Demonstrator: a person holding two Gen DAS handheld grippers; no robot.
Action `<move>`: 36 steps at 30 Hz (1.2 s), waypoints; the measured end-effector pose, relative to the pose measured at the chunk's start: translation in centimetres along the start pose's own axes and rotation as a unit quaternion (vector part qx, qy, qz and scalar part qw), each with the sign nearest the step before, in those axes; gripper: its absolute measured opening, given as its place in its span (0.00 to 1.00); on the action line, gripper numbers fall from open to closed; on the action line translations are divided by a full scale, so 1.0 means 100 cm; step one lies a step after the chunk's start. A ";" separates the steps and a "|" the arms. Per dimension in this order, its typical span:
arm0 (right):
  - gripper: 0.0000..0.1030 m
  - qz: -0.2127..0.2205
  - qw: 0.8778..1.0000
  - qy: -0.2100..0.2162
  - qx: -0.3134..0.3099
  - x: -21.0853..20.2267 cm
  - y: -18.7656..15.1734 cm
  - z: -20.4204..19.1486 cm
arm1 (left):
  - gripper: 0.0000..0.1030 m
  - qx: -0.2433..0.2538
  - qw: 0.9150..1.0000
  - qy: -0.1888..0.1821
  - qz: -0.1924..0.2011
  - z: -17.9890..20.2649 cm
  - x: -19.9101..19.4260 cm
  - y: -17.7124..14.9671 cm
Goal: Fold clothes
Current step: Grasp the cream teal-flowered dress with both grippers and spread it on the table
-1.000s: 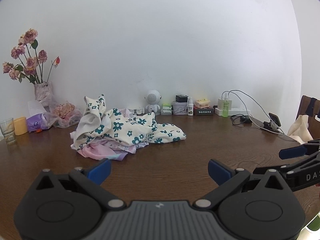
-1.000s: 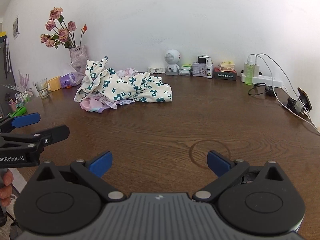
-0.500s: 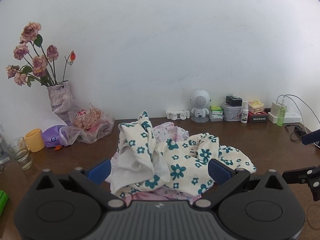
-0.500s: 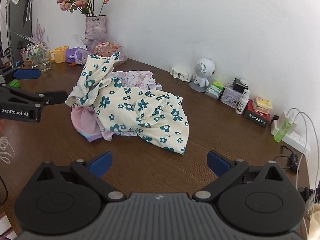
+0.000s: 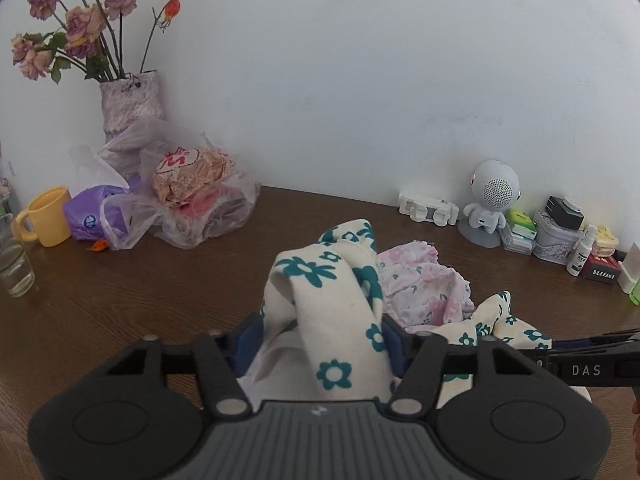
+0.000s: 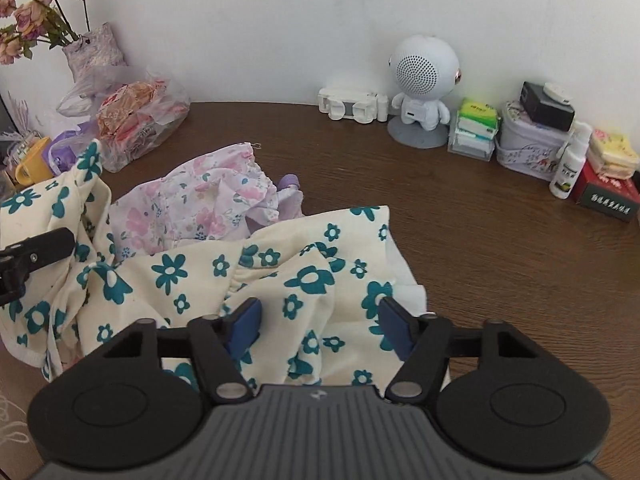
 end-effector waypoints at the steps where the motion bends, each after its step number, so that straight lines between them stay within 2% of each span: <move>1: 0.15 -0.001 1.000 0.016 0.010 0.001 0.000 0.000 | 0.26 -0.002 1.000 -0.006 -0.005 -0.002 0.002 -0.001; 2: 0.09 -0.002 0.999 0.033 0.021 0.001 0.000 0.000 | 0.20 -0.001 1.000 -0.007 -0.004 -0.003 0.001 0.000; 4: 0.05 0.006 0.998 0.050 0.024 -0.005 0.003 -0.003 | 0.17 0.002 1.000 -0.012 0.002 -0.004 -0.004 0.003; 9: 0.04 0.075 0.995 0.051 0.040 -0.062 0.024 0.009 | 0.15 0.008 0.998 -0.033 0.058 0.004 -0.046 0.031; 14: 0.04 0.167 0.983 0.041 0.070 -0.165 0.033 0.054 | 0.15 0.019 0.987 -0.077 0.136 0.023 -0.122 0.061; 16: 0.04 0.197 0.978 0.024 0.068 -0.210 0.021 0.079 | 0.15 0.027 0.983 -0.102 0.151 0.030 -0.150 0.060; 18: 0.04 0.224 0.972 0.005 0.065 -0.255 0.007 0.105 | 0.15 0.044 0.979 -0.130 0.150 0.037 -0.172 0.045; 21: 0.04 0.226 0.973 -0.027 0.045 -0.301 -0.048 0.141 | 0.15 0.072 0.975 -0.180 0.113 0.049 -0.187 -0.001; 23: 0.04 0.217 0.975 -0.042 0.036 -0.322 -0.094 0.160 | 0.13 0.090 0.972 -0.205 0.075 0.056 -0.188 -0.044; 26: 0.04 0.176 0.982 -0.058 0.043 -0.327 -0.171 0.184 | 0.12 0.092 0.970 -0.227 -0.011 0.060 -0.169 -0.113; 28: 0.04 0.139 0.987 -0.062 0.060 -0.319 -0.223 0.198 | 0.12 0.084 0.969 -0.224 -0.061 0.063 -0.153 -0.151; 30: 0.04 0.103 0.990 -0.062 0.077 -0.308 -0.268 0.207 | 0.12 0.086 0.970 -0.215 -0.080 0.064 -0.142 -0.170; 32: 0.04 0.085 0.990 -0.063 0.088 -0.302 -0.298 0.206 | 0.12 0.074 0.971 -0.211 -0.087 0.062 -0.135 -0.175; 36: 0.04 0.085 0.988 -0.069 0.107 -0.294 -0.323 0.206 | 0.12 0.068 0.971 -0.207 -0.093 0.058 -0.133 -0.179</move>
Point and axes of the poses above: each gripper's, at about its wrist camera, not at the fingertips, and x roughly the way its jaws point, z to its right, y to its top, the point moved 6 cm from there along x, roughly the way its jaws point, and after that the axes turned 2 degrees about -y, right-handed, at the moved point
